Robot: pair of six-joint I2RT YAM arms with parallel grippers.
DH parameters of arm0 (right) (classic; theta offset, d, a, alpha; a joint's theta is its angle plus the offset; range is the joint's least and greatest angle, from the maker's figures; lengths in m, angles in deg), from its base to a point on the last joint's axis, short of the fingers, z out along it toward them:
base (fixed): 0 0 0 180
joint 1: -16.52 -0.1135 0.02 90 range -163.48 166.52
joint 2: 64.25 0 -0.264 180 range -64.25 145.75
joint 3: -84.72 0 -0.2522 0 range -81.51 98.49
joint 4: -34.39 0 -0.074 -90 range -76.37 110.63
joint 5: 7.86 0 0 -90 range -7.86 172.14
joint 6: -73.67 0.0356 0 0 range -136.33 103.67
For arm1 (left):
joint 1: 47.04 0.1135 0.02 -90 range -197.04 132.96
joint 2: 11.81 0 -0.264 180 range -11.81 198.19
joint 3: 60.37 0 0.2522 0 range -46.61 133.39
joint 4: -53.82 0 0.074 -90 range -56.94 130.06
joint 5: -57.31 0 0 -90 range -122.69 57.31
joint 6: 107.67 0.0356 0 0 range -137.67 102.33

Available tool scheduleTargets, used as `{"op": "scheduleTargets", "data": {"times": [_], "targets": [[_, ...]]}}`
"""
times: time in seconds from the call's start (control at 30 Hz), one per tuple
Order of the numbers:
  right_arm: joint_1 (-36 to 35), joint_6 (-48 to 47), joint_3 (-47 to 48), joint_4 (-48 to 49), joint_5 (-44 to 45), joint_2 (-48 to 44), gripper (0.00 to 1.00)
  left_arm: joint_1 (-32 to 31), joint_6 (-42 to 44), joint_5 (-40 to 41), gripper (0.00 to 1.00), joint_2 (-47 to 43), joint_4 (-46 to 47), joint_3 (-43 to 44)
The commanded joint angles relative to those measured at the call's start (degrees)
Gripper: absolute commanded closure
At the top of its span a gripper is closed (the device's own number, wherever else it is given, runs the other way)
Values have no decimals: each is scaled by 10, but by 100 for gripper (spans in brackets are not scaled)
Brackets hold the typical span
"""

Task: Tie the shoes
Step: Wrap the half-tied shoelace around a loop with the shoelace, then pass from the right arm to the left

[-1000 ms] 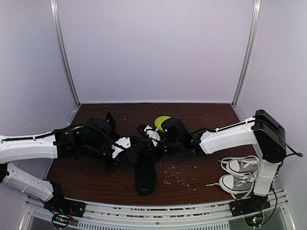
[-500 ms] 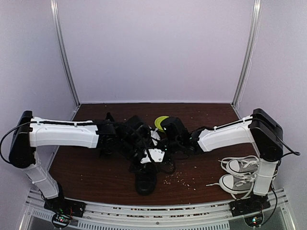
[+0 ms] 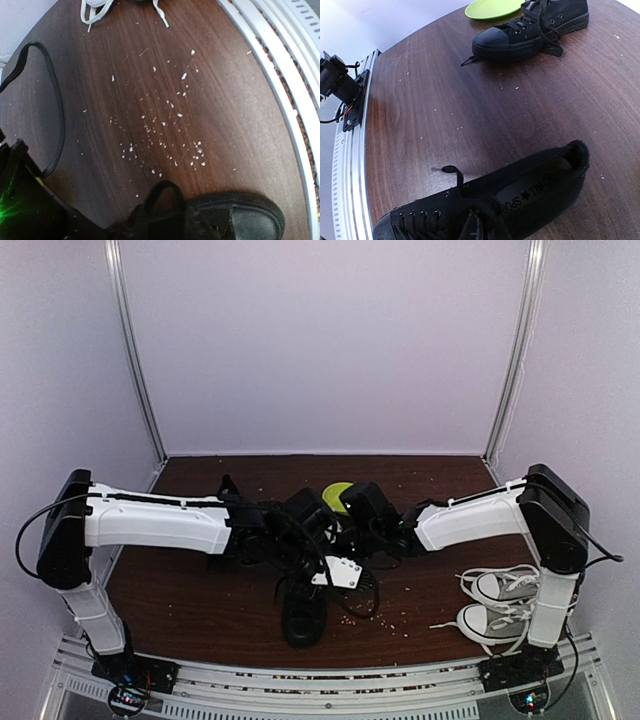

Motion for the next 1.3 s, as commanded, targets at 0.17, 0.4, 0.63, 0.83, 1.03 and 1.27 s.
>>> {"op": "scheduleTargets", "data": {"times": [0.17, 0.4, 0.63, 0.83, 1.03, 1.27], "targets": [[-9, -7, 25, 11, -21, 4, 100, -7, -45, -4, 52, -28, 63, 7], [-9, -12, 45, -6, -22, 18, 100, 11, -77, -58, 56, -147, 80, -45], [-15, -17, 60, -13, -17, 31, 100, 181, -272, -181, 55, -315, 213, -245], [-18, -30, 72, -29, -20, 43, 100, 195, -265, -132, 53, -300, 253, -297], [-18, -55, 66, -26, -49, 34, 100, 262, -243, -239, 61, -250, 250, -291], [-18, -91, 58, -20, -70, 28, 100, 273, -241, -316, 57, -197, 321, -293]]}}
